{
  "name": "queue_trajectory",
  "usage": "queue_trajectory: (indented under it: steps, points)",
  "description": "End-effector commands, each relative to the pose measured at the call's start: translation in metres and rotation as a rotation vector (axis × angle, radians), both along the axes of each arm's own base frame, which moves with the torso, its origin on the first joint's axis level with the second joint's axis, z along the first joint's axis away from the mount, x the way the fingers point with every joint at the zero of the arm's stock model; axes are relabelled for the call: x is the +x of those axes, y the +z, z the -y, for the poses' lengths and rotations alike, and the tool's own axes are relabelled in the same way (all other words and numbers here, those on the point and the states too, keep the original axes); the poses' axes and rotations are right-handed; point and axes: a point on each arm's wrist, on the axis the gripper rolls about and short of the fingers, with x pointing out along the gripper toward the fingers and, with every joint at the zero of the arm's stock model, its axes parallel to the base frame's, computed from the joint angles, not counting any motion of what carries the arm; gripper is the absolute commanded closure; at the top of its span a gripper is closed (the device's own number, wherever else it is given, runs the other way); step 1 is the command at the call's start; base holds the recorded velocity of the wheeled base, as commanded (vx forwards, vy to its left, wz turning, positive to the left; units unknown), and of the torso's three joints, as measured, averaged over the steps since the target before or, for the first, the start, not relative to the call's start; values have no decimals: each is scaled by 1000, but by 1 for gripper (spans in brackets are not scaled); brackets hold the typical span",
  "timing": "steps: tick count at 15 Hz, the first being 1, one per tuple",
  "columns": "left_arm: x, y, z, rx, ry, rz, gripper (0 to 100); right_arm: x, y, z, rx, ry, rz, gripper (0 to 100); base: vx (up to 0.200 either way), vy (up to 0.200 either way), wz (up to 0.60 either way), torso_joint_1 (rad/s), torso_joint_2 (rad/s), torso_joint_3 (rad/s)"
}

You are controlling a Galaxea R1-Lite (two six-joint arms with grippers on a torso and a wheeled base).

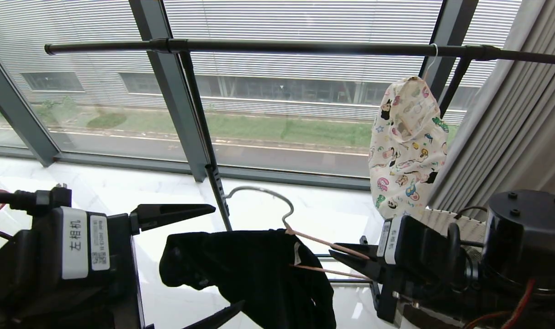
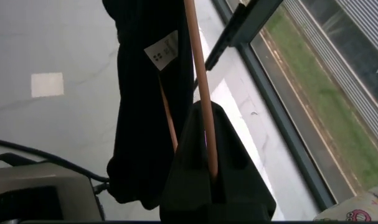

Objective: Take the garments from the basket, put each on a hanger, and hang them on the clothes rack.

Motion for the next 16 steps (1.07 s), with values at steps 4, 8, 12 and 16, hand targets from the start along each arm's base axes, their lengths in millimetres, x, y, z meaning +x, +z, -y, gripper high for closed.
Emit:
queue_trajectory:
  steps: [4,8,12,16]
  points:
    - [-4,-24,-4,52,-6,-66,0,-28,0,-8,-11,129,29,100,0,0,0,0,0,0]
    - [1,-32,0,80,-6,-103,0,-40,-2,-12,-24,182,39,100,0,0,0,0,0,0]
    - [3,-35,3,92,-12,-119,100,-44,-3,-14,-29,203,40,100,0,0,0,0,0,0]
    - [2,-35,4,91,-28,-125,100,-44,-3,-14,-29,204,40,100,0,0,0,0,0,0]
